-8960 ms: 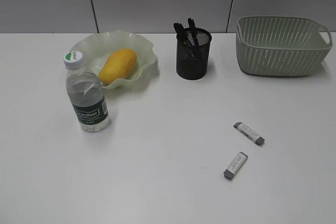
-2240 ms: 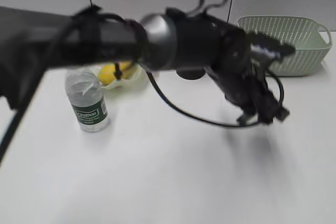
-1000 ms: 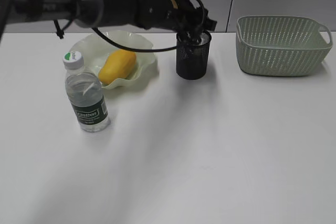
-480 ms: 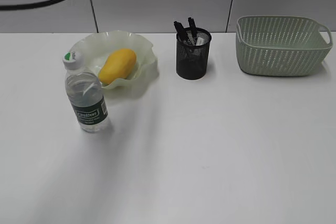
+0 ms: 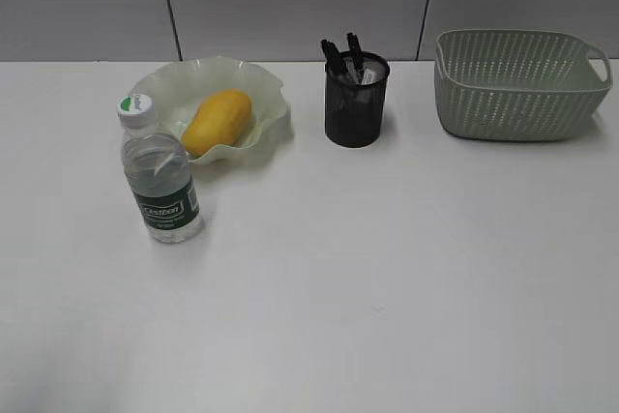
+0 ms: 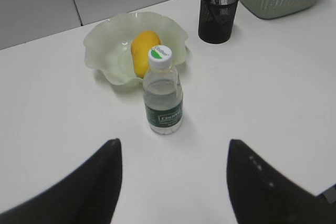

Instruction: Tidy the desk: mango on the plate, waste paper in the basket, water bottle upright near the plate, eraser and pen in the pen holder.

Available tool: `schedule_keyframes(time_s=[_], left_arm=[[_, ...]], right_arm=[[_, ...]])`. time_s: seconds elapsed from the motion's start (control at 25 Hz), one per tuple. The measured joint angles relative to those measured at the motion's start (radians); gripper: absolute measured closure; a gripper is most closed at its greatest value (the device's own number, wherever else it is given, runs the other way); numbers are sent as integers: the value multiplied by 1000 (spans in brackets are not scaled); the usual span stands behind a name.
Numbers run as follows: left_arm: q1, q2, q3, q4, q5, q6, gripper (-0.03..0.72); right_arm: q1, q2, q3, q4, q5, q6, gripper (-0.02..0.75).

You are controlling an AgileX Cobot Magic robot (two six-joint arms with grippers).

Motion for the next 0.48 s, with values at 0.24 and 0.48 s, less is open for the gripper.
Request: schedule_keyframes(time_s=[0.24,0.48], left_arm=[[0,-333,69,-4,154,0,206],[0,-431,119,-4,226,-11,207]], right_arm=[[0,0,0,0,-1,0,371],[0,0,0,0,-1,1,371]])
